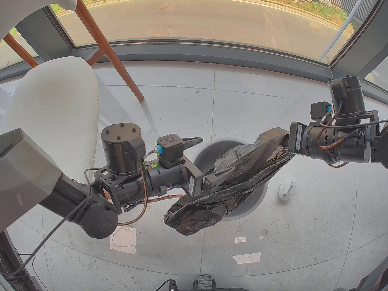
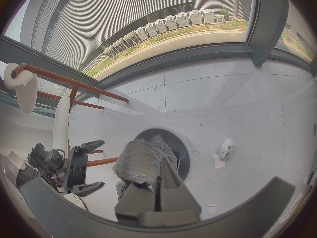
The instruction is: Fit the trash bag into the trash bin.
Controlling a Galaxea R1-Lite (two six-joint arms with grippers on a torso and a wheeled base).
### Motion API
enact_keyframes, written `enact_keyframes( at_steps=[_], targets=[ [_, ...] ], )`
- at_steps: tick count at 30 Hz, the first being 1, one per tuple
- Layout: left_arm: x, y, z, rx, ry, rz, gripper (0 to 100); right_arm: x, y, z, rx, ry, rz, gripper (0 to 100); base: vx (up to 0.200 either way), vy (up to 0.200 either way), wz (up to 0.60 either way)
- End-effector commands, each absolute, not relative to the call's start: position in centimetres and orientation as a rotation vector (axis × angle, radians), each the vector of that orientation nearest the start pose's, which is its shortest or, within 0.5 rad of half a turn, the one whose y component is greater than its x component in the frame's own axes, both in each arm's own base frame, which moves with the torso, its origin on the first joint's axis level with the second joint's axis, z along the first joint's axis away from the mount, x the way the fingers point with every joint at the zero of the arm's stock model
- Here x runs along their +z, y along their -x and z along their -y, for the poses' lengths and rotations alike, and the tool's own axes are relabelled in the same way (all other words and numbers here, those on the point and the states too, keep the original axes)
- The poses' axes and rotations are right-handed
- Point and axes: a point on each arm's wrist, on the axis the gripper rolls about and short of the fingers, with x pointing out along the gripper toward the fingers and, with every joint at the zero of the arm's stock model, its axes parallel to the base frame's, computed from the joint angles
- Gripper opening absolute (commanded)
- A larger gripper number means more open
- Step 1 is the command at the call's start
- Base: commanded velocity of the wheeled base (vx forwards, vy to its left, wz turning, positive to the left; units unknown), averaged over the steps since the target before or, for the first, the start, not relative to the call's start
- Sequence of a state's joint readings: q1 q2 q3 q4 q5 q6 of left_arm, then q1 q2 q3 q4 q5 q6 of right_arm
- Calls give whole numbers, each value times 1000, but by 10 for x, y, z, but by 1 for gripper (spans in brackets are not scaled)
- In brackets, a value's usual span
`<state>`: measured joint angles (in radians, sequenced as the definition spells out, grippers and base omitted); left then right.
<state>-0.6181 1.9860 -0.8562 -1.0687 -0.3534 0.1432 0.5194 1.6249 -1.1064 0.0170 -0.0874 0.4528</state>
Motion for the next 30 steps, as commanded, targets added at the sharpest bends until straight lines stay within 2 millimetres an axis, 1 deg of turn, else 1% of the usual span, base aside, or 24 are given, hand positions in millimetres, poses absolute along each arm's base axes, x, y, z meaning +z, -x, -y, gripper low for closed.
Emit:
enact_keyframes(
  at_steps=[1, 4, 6, 8, 10, 14, 21, 22, 25, 30],
  targets=[
    [130, -296, 225, -992, -147, -23, 100, 227, -256, -144, 298, -275, -597, 0, 0, 0, 0],
    [120, -302, 230, -993, -145, -41, 100, 227, -256, -144, 299, -276, -595, 0, 0, 0, 0],
    [108, -309, 235, -994, -148, -63, 100, 228, -255, -143, 298, -277, -592, 0, 0, 0, 0],
    [107, -314, 239, -994, -142, -58, 100, 229, -255, -144, 301, -278, -588, 0, 0, 0, 0],
    [106, -317, 241, -994, -141, -60, 100, 229, -254, -143, 301, -278, -588, 0, 0, 0, 0],
    [89, -320, 243, -996, -146, -99, 100, 229, -254, -143, 303, -282, -590, 0, 0, 0, 0],
    [68, -324, 244, -991, -145, -158, 100, 234, -252, -142, 312, -287, -575, 0, 0, 0, 0],
    [63, -325, 245, -985, -137, -175, 100, 235, -252, -142, 313, -288, -572, 0, 0, 0, 0],
    [59, -326, 244, -981, -134, -185, 100, 235, -252, -142, 312, -288, -569, 0, 0, 0, 0],
    [59, -326, 244, -977, -133, -187, 100, 237, -253, -139, 305, -293, -562, 0, 0, 0, 0]
  ],
)
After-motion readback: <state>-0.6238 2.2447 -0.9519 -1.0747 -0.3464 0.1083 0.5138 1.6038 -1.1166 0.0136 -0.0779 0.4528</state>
